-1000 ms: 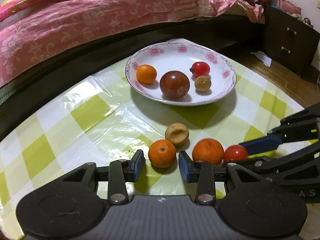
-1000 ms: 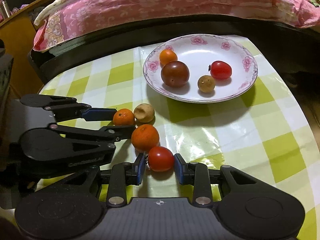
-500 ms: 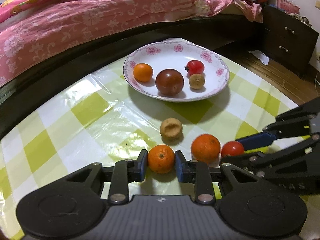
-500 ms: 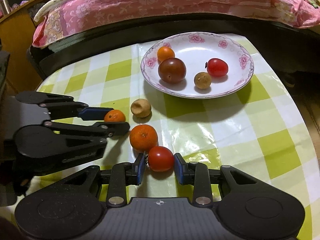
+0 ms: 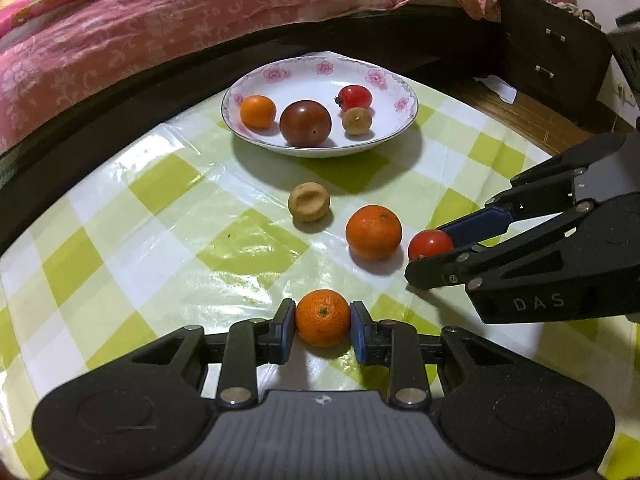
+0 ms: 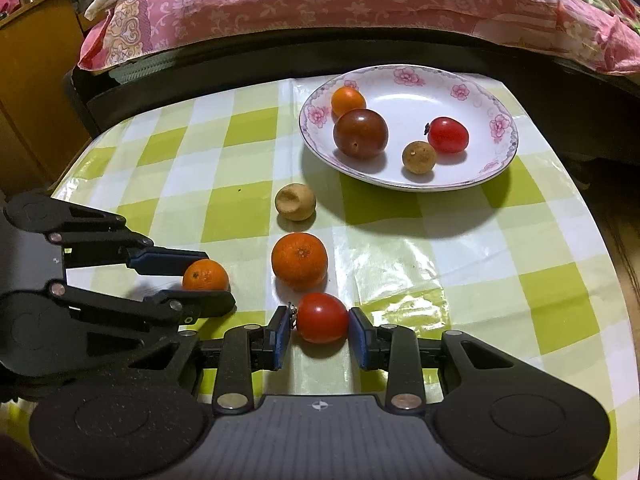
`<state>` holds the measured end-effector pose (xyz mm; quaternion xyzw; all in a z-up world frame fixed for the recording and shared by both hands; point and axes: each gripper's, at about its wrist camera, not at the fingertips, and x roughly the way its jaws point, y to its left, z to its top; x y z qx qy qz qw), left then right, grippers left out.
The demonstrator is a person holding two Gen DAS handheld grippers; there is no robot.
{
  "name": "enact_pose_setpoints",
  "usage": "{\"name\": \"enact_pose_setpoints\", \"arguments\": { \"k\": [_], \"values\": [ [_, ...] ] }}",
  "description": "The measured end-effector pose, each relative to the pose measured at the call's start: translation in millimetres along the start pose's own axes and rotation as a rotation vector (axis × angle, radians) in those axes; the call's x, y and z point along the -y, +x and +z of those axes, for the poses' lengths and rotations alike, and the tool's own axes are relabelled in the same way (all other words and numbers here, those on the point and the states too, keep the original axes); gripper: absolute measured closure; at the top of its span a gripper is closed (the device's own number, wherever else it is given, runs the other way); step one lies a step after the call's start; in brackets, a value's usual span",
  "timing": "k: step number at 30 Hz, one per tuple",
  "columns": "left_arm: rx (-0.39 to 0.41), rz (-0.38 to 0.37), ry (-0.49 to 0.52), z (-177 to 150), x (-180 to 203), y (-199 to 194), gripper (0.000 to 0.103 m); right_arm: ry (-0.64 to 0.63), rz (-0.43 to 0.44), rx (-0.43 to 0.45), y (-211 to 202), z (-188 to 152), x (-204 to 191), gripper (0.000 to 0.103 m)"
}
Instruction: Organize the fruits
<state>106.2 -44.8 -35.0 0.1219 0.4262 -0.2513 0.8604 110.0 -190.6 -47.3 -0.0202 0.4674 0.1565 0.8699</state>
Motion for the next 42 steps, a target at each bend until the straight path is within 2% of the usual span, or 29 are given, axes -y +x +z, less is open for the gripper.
{"name": "enact_pose_setpoints", "arguments": {
  "k": [27,42],
  "values": [
    [0.008,0.024,-0.029,4.9,2.6,-1.2,0.066,-0.071,-0.057,0.003,-0.1,-2.2,-13.7,0.077],
    [0.047,0.038,-0.035,18.6,3.7,-5.3,0.066,-0.063,-0.095,0.053,-9.1,4.8,-11.6,0.077]
  ]
}}
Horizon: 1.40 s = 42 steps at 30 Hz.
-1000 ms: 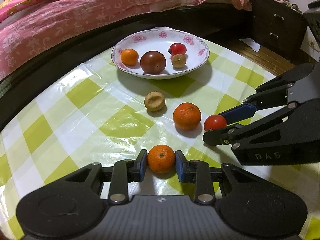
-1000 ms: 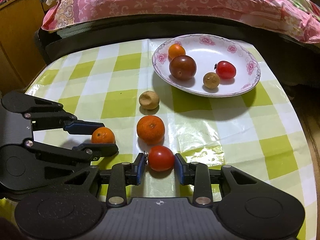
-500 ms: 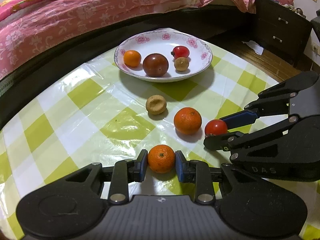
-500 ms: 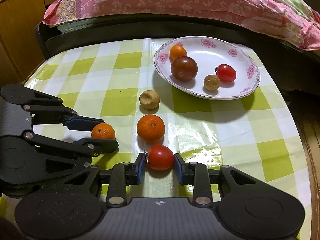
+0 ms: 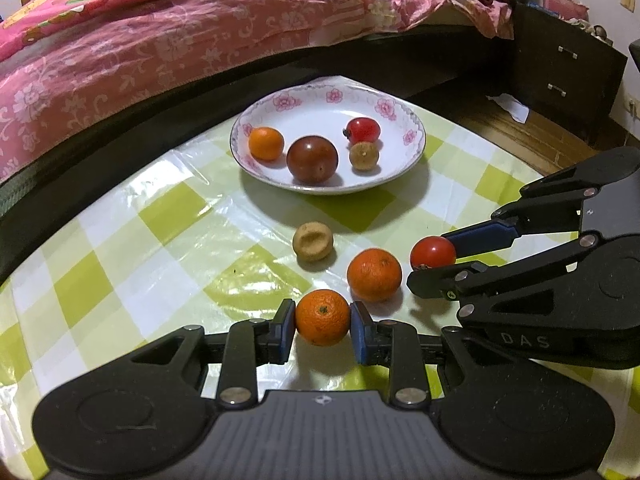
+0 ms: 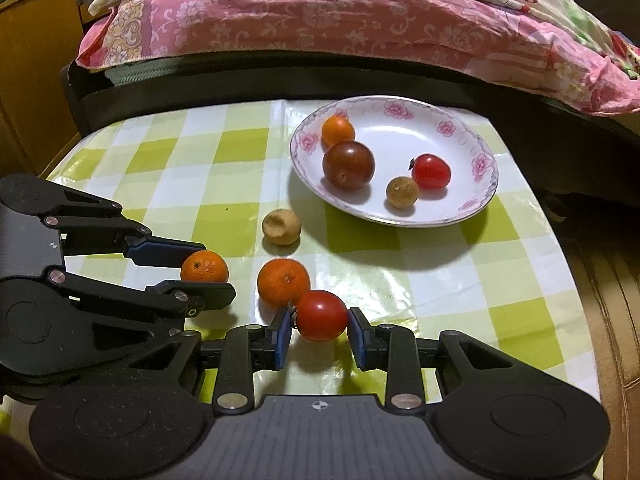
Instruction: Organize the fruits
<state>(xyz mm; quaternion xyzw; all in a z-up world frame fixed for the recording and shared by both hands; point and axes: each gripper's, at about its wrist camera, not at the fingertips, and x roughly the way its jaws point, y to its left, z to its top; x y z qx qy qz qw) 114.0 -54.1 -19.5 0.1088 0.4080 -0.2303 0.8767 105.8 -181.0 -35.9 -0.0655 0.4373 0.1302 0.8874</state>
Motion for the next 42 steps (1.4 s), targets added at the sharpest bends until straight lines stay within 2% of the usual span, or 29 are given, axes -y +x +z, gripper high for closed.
{"name": "enact_pose_setpoints", "arguments": {
  "k": [17,24,42],
  "values": [
    [0.066,0.028,-0.028,30.0,-3.5,0.5,0.067,0.040,-0.045,0.067,-7.5,12.6,9.1,0.075],
    [0.125,0.033,-0.036,46.7,-6.4,-2.6,0.067,0.094,-0.034,0.109,-12.0,25.5,22.1,0.075],
    [0.142,0.041,-0.063,90.1,-19.5,36.5,0.067,0.138,-0.034,0.147,12.4,57.3,56.0,0.075]
  ]
}}
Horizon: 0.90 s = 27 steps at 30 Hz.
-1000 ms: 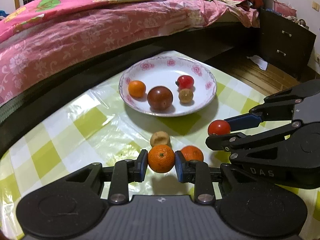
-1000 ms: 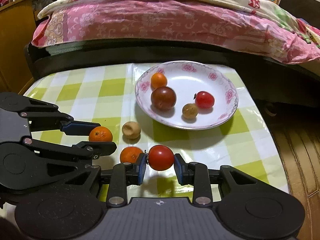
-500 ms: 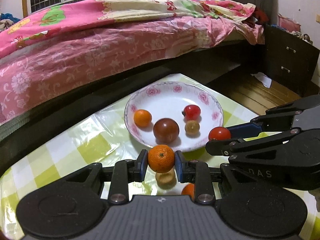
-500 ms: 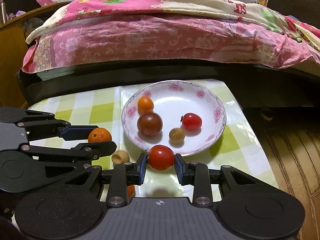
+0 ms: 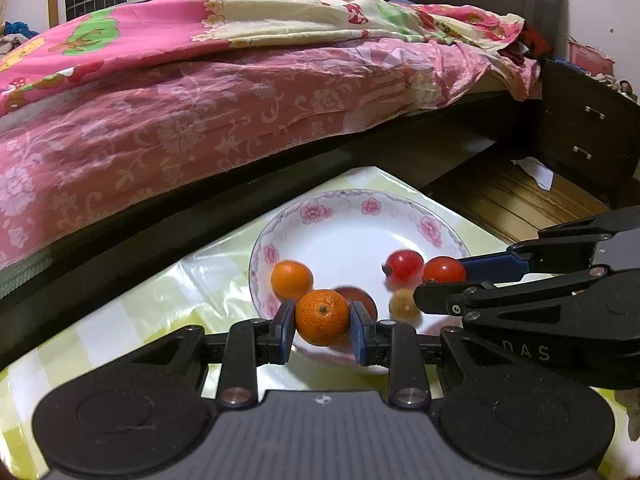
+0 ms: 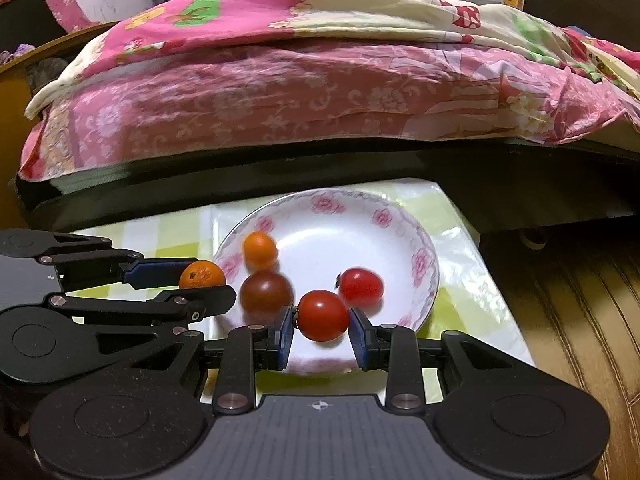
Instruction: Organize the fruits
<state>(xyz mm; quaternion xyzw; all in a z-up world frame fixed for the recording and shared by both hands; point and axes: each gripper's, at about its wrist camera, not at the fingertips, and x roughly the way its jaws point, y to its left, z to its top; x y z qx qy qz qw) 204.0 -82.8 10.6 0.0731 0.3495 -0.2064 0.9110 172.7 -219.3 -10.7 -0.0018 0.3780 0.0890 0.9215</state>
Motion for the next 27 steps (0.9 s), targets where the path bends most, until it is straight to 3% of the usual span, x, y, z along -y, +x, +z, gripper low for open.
{"name": "enact_pose_setpoints", "arguments": {
  "k": [12,27],
  "values": [
    [-0.008,0.010,0.040,22.1,2.3,29.1,0.067,0.010,-0.017,0.012,31.1,20.4,22.8,0.075],
    [-0.021,0.016,0.021,23.2,-1.3,46.2,0.067,0.012,-0.021,0.034,47.7,25.4,27.0,0.072]
  ]
}}
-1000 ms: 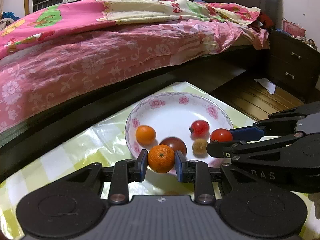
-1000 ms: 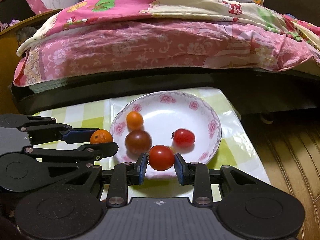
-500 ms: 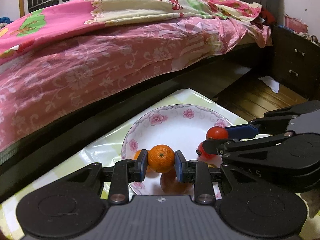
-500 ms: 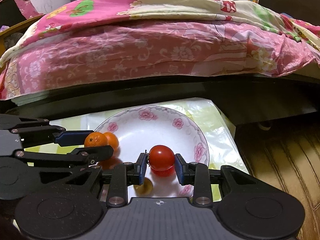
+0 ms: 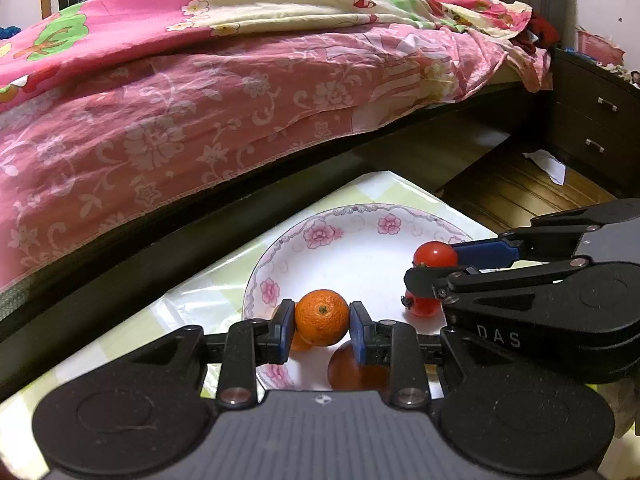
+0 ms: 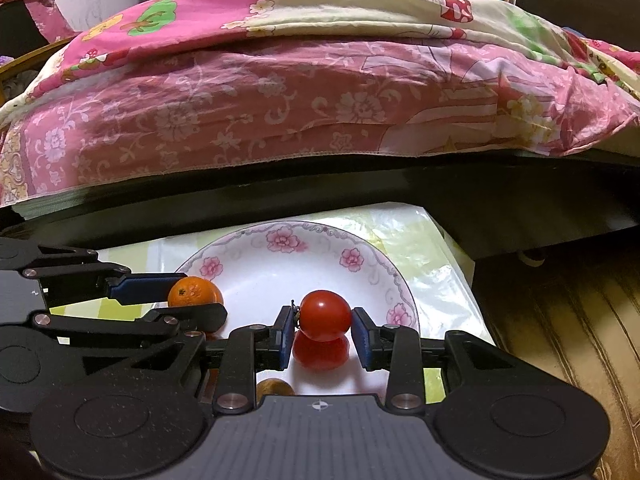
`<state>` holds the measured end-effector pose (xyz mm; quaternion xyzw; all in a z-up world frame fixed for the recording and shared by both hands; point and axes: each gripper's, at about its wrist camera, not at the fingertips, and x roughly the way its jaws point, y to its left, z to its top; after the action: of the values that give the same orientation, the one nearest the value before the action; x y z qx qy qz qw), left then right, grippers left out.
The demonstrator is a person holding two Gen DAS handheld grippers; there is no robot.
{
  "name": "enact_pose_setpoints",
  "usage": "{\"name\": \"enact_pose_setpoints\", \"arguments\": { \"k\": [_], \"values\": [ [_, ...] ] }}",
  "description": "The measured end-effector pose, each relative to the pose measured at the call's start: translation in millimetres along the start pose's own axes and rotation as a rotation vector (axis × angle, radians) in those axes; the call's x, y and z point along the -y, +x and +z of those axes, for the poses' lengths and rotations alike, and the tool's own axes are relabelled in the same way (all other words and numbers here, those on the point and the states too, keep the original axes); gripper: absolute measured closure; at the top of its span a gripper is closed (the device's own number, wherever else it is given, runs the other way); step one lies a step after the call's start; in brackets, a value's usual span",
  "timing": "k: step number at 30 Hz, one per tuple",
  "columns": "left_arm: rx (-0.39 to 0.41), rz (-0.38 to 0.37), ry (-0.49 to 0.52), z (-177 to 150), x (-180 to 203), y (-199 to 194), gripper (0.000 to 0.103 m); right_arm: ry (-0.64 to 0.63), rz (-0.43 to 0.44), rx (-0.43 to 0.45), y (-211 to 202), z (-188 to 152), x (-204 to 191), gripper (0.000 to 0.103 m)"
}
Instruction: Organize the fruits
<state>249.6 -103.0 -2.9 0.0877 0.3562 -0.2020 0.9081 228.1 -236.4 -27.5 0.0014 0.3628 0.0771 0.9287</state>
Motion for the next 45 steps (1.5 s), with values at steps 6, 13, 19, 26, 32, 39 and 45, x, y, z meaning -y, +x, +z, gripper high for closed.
{"name": "enact_pose_setpoints", "arguments": {
  "k": [6,13,19,26,32,39,45],
  "values": [
    [0.001,0.004,0.000,2.2,0.3,1.9,0.066,0.004,-0.006,0.007,0.8,-0.2,1.7,0.072],
    [0.003,0.007,0.002,5.0,2.1,3.1,0.065,0.028,-0.005,0.007,1.7,0.1,6.8,0.072],
    [0.015,0.010,-0.009,5.8,0.1,1.5,0.064,0.049,0.008,0.011,1.8,0.6,9.2,0.072],
    [0.029,0.012,-0.019,5.9,-3.9,-3.2,0.063,0.061,0.021,0.021,0.4,1.7,8.2,0.068],
    [0.041,0.017,-0.026,7.2,-6.6,-10.6,0.062,0.085,0.044,0.044,-6.9,3.9,9.1,0.068],
    [0.058,0.010,-0.039,7.4,-9.8,-27.9,0.062,0.112,0.062,0.075,-22.5,7.7,10.6,0.067],
    [0.064,0.003,-0.038,0.0,-11.7,-49.1,0.062,0.089,0.068,0.077,-38.5,3.6,0.7,0.065]
  ]
}}
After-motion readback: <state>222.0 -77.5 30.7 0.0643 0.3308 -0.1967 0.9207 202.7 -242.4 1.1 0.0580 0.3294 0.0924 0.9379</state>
